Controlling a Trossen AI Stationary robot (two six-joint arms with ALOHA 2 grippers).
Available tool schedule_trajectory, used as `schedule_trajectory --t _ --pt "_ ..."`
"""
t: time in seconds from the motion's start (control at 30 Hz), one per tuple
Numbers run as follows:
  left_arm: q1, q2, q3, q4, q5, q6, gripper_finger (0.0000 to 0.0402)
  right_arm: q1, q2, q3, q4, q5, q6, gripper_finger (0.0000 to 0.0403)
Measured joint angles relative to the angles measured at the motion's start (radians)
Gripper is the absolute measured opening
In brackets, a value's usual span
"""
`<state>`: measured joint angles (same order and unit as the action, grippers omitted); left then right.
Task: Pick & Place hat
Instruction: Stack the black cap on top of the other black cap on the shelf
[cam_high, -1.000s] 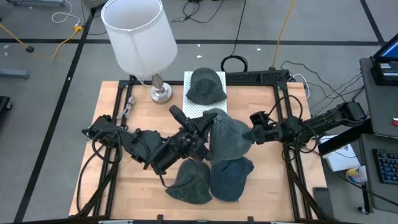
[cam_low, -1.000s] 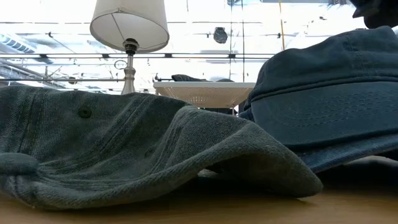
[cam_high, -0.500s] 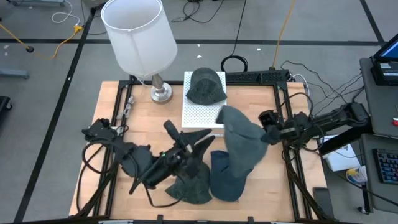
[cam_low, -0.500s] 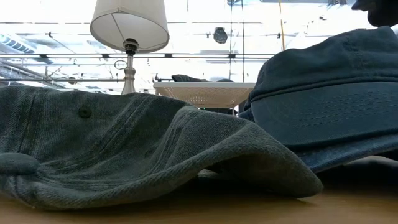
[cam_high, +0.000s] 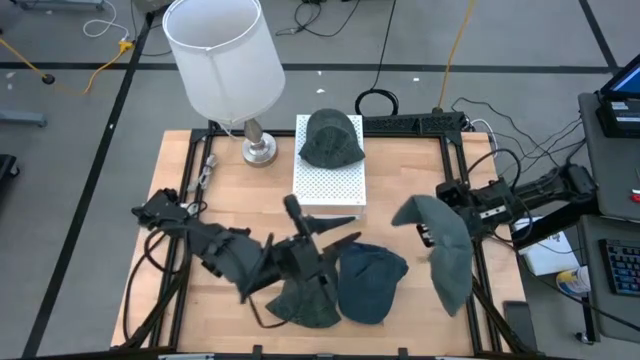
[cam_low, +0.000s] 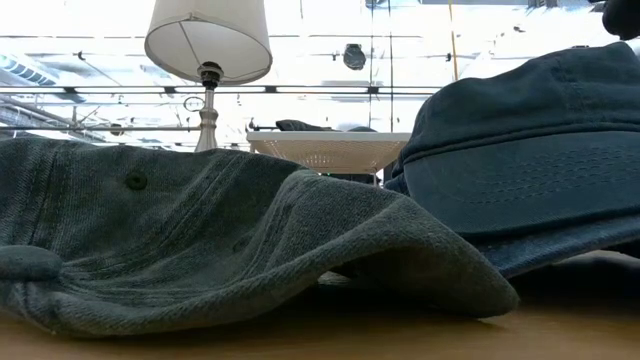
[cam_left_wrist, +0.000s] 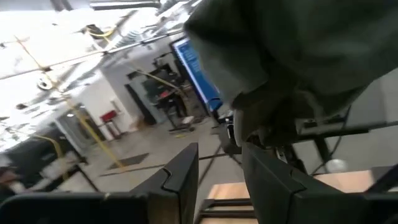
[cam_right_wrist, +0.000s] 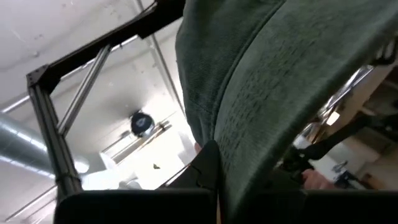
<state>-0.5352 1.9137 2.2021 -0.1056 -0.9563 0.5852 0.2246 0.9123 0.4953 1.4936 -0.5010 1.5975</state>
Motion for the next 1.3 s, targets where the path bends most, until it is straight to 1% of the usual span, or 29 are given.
schedule_trajectory --t 0.07,0.17,0.27,0.43,0.53,0.63,0.8,0.93,1.1,1.2,1.3 --pt "0.019 0.000 0.000 -0.034 0.040 -0.053 0.0129 0.023 0.001 0.002 -0.001 0.000 0.000 0.0005" --pt "0.051 -0.001 0.000 -0.094 0.137 -0.131 0.0129 0.044 0.035 0.046 -0.008 -0.005 -0.008 0.0005" --pt "0.075 0.000 0.000 -0.119 0.177 -0.170 0.0129 0.046 0.100 0.141 -0.043 -0.071 0.003 0.0005" --pt "0.083 -0.001 0.000 -0.130 0.182 -0.119 0.0129 0.046 0.220 0.348 -0.076 -0.203 0.041 0.0005" --pt "0.078 -0.009 0.000 -0.135 0.208 -0.091 0.0129 0.046 0.305 0.470 -0.095 -0.268 0.062 0.0005" --pt "0.076 -0.027 0.000 -0.138 0.230 -0.086 0.0129 0.046 0.403 0.584 -0.102 -0.315 0.104 0.0004" --pt "0.063 -0.076 0.000 -0.188 0.301 -0.091 0.0129 0.046 0.562 0.756 -0.099 -0.367 0.190 0.0004" --pt "0.045 -0.119 0.000 -0.256 0.335 -0.091 0.0129 0.045 0.659 0.868 -0.090 -0.369 0.232 0.0004" --pt "0.003 -0.134 0.000 -0.336 0.365 -0.074 0.0129 0.044 0.738 0.972 -0.049 -0.388 0.260 0.0005" --pt "-0.028 -0.136 0.000 -0.324 0.360 -0.032 0.0129 0.042 0.752 0.997 -0.054 -0.389 0.248 0.0006" --pt "-0.049 -0.136 0.000 -0.269 0.352 0.014 0.0129 0.034 0.761 1.000 -0.065 -0.387 0.218 0.0006"
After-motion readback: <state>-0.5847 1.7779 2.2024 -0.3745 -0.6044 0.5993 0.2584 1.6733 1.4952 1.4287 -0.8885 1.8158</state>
